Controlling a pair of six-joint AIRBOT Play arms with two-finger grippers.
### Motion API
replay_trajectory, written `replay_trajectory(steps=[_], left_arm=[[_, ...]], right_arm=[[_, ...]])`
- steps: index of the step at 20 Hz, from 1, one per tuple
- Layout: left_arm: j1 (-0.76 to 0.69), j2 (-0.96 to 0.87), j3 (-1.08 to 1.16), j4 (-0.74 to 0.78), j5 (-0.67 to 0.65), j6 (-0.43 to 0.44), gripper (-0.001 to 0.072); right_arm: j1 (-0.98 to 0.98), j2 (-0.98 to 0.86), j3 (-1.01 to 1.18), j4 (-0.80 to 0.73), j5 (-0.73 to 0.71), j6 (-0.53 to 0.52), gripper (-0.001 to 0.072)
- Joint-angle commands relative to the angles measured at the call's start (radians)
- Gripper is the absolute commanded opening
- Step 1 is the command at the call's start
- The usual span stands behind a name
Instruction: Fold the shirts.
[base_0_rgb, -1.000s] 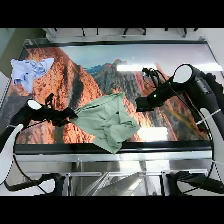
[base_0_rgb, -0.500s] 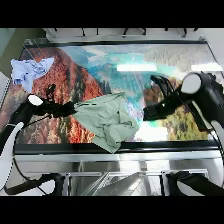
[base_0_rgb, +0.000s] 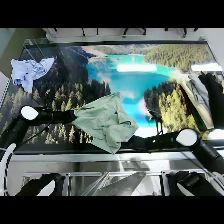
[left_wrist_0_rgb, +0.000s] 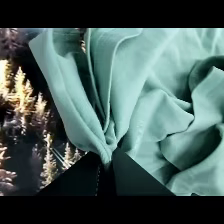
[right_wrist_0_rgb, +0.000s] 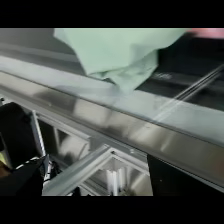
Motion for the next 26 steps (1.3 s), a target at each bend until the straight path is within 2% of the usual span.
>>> replay_trajectory(steps=[1,3,6,7,11,12,14,15,18,21,26], left_arm=[[-0.030,0.065,-0.036,0.000,0.014,-0.022,0.0016],[-0.031,0.082,-0.036,0.000,0.014,-0.036,0.0016],[-0.023,0.108,-0.036,0.000,0.010,-0.035,0.0016],[-0.020,0.116,-0.036,0.000,0.009,-0.035,0.0016],[-0.019,0.117,-0.036,0.001,0.009,-0.033,0.0016],[-0.019,0.107,-0.036,0.001,0.008,-0.032,0.0016],[-0.019,0.084,-0.036,0.001,0.005,-0.031,0.0016],[-0.019,0.071,-0.036,0.001,0.005,-0.031,0.0016],[-0.003,0.057,-0.036,0.001,0.005,-0.019,0.0016],[0.072,0.111,-0.036,0.000,0.003,-0.019,0.0016],[0.236,0.274,-0.035,-0.012,-0.033,-0.008,0.0016]], right_arm=[[0.191,-0.063,-0.023,-0.001,-0.209,0.101,0.0628],[0.252,-0.184,0.046,-0.057,-0.233,0.113,0.0612],[0.260,-0.353,0.166,-0.206,-0.233,0.220,0.0608],[0.261,-0.397,0.206,-0.234,-0.241,0.224,0.0557],[0.261,-0.538,0.286,-0.238,-0.273,0.250,0.0554],[0.262,-0.555,0.288,-0.239,-0.286,0.249,0.0443],[0.261,-0.543,0.288,-0.242,-0.297,0.226,0.0065],[0.261,-0.523,0.288,-0.259,-0.303,0.225,0.0021],[0.252,-0.432,0.288,-0.293,-0.260,0.243,0.0020],[0.212,-0.264,0.288,-0.303,-0.115,0.242,0.0020],[-0.050,0.098,0.288,-0.336,0.040,0.241,0.0020]])
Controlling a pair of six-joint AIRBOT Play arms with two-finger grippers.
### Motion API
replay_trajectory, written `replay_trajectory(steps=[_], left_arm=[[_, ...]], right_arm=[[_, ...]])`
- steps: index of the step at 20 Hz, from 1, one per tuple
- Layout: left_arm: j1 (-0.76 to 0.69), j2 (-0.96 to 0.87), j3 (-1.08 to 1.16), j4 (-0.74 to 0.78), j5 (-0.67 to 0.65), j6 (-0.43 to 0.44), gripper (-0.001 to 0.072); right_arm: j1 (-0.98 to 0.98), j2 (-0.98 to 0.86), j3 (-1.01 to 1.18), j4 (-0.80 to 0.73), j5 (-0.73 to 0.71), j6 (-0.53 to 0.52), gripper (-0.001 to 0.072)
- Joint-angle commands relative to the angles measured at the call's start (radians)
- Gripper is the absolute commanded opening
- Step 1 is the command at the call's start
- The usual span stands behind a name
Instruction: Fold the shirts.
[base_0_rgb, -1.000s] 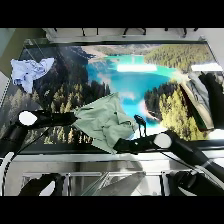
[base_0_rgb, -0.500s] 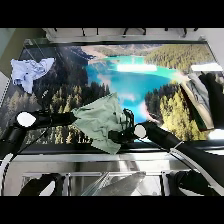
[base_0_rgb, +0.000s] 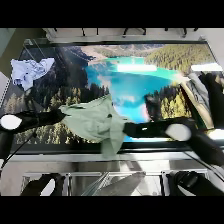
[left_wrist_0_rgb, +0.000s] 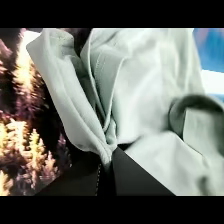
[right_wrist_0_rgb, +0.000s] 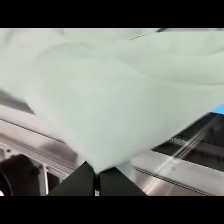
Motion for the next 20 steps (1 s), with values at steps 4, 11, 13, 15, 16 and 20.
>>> replay_trajectory(steps=[4,11,13,15,16,20], left_arm=[[0.047,0.222,0.074,0.009,-0.032,0.006,0.0015],[-0.064,0.335,0.503,0.018,-0.045,-0.037,0.0015],[-0.109,0.314,0.674,0.025,-0.047,-0.072,0.0015],[-0.144,0.248,0.865,0.070,-0.088,-0.097,0.0014],[-0.156,0.198,0.960,0.106,-0.131,-0.112,0.0014],[-0.196,-0.031,1.168,0.215,-0.333,-0.117,0.0015]], right_arm=[[-0.365,0.379,0.001,-0.080,0.147,-0.071,0.0019],[-0.467,0.525,0.122,-0.051,0.151,-0.252,0.0019],[-0.467,0.522,0.215,-0.064,0.147,-0.288,0.0019],[-0.467,0.507,0.305,-0.095,0.136,-0.295,0.0019],[-0.467,0.495,0.345,-0.103,0.116,-0.307,0.0019],[-0.467,0.375,0.419,-0.104,0.063,-0.321,0.0019]])
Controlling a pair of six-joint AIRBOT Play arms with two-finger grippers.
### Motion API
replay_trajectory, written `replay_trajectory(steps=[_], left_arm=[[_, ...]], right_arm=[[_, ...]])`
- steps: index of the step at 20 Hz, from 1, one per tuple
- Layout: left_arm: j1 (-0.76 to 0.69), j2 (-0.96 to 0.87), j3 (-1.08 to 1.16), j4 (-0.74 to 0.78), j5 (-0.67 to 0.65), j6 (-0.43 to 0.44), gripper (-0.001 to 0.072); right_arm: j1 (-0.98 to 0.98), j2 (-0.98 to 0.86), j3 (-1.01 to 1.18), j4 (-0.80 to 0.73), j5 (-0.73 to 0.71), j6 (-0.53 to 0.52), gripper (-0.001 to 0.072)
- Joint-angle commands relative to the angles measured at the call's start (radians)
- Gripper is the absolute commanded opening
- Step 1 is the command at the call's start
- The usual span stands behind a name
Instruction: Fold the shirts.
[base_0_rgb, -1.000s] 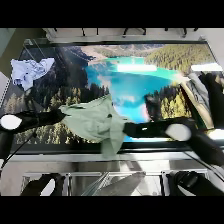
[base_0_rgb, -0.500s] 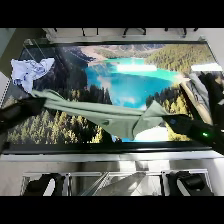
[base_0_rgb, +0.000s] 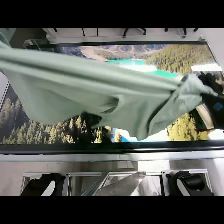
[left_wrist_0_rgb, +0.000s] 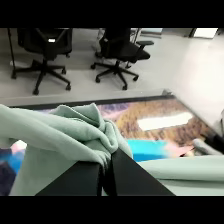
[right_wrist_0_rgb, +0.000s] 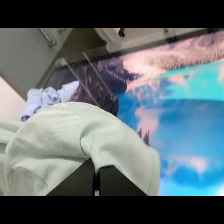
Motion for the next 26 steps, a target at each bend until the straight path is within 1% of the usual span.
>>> replay_trajectory(steps=[1,3,5,7,8,9,12,15,18,22,23,25,26], left_arm=[[-0.051,-0.196,0.150,0.071,-0.200,-0.019,0.0015],[-0.127,-0.293,0.090,0.082,-0.270,-0.014,0.0015],[-0.214,-0.374,-0.027,0.225,-0.291,-0.014,0.0015],[-0.282,-0.452,-0.151,0.424,-0.282,-0.014,0.0015],[-0.296,-0.496,-0.207,0.501,-0.261,-0.014,0.0015],[-0.299,-0.542,-0.255,0.532,-0.211,-0.011,0.0015],[-0.255,-0.681,-0.348,0.491,0.005,-0.016,0.0015],[-0.185,-0.826,-0.335,0.401,0.117,-0.024,0.0015],[-0.145,-0.919,-0.250,0.299,0.204,-0.008,0.0015],[-0.181,-1.000,-0.095,0.304,0.341,0.031,0.0015],[-0.192,-1.029,-0.058,0.303,0.350,0.031,0.0015],[-0.210,-1.093,0.017,0.304,0.285,0.031,0.0016],[-0.213,-1.123,0.053,0.304,0.234,0.031,0.0082]], right_arm=[[-0.001,-0.117,0.059,-0.011,-0.034,-0.043,0.0019],[-0.002,-0.233,0.059,-0.011,-0.068,-0.102,0.0020],[-0.002,-0.373,0.059,-0.014,-0.132,-0.136,0.0019],[-0.001,-0.528,0.059,-0.014,-0.170,-0.148,0.0020],[-0.001,-0.608,0.059,-0.011,-0.180,-0.148,0.0020],[-0.001,-0.677,0.059,-0.011,-0.193,-0.148,0.0020],[-0.001,-0.869,0.059,-0.011,-0.277,-0.151,0.0021],[-0.001,-0.980,0.059,-0.006,-0.348,-0.151,0.0021],[-0.001,-1.014,0.059,-0.006,-0.446,-0.151,0.0020],[-0.001,-1.015,0.059,-0.008,-0.620,-0.151,0.0021],[-0.001,-1.018,0.059,-0.008,-0.634,-0.151,0.0021],[-0.002,-1.028,0.059,-0.008,-0.628,-0.151,0.0021],[-0.002,-1.031,0.059,-0.008,-0.617,-0.150,0.0030]])
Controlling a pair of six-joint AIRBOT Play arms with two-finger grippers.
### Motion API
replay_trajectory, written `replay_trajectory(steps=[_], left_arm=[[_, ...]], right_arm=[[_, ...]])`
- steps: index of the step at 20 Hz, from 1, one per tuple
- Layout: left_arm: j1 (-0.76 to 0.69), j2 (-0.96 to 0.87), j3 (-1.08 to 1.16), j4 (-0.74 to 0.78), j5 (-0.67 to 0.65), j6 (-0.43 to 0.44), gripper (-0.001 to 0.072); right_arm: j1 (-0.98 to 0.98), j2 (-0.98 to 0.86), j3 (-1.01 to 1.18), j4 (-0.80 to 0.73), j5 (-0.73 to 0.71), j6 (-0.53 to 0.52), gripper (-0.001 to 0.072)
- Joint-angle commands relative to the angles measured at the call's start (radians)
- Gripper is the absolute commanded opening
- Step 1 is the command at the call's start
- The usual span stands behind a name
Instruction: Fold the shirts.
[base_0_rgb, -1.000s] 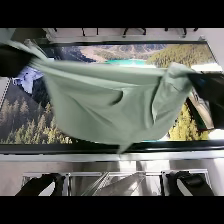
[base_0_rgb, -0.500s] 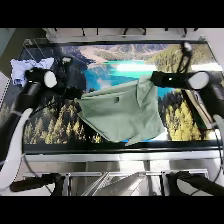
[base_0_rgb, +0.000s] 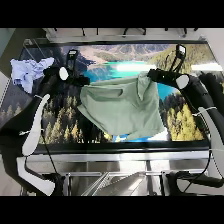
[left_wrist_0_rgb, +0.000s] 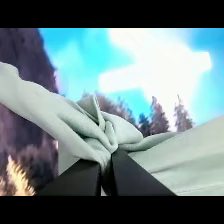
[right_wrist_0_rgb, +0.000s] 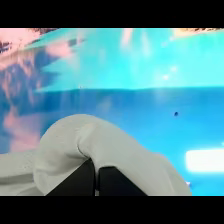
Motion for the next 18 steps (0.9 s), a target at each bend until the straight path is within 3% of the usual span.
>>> replay_trajectory(steps=[1,2,4,7,9,12,14,18], left_arm=[[-0.017,-0.100,0.125,-0.013,-0.081,0.009,0.0504],[-0.008,-0.114,0.154,-0.008,-0.129,0.005,0.0688],[0.026,-0.108,0.195,-0.006,-0.204,0.005,0.0687],[0.110,-0.058,0.217,-0.006,-0.404,0.006,0.0686],[0.175,0.012,0.103,-0.018,-0.494,0.005,0.0686],[0.293,0.130,-0.185,-0.227,-0.436,0.016,0.0685],[0.359,0.153,-0.327,-0.380,-0.393,0.026,0.0685],[0.393,0.148,-0.481,-0.462,-0.234,0.057,0.0684]], right_arm=[[0.000,-0.014,0.000,0.003,-0.021,0.001,0.0267],[-0.001,-0.014,0.000,0.001,-0.008,0.001,0.0692],[-0.011,-0.001,0.001,0.000,0.069,0.000,0.0704],[-0.068,0.060,0.000,0.000,0.328,0.000,0.0703],[-0.108,0.103,0.000,0.000,0.504,-0.060,0.0700],[-0.121,0.188,-0.028,0.003,0.643,-0.164,0.0700],[-0.121,0.247,-0.064,0.047,0.631,-0.164,0.0700],[-0.121,0.321,-0.098,0.121,0.596,-0.168,0.0699]])
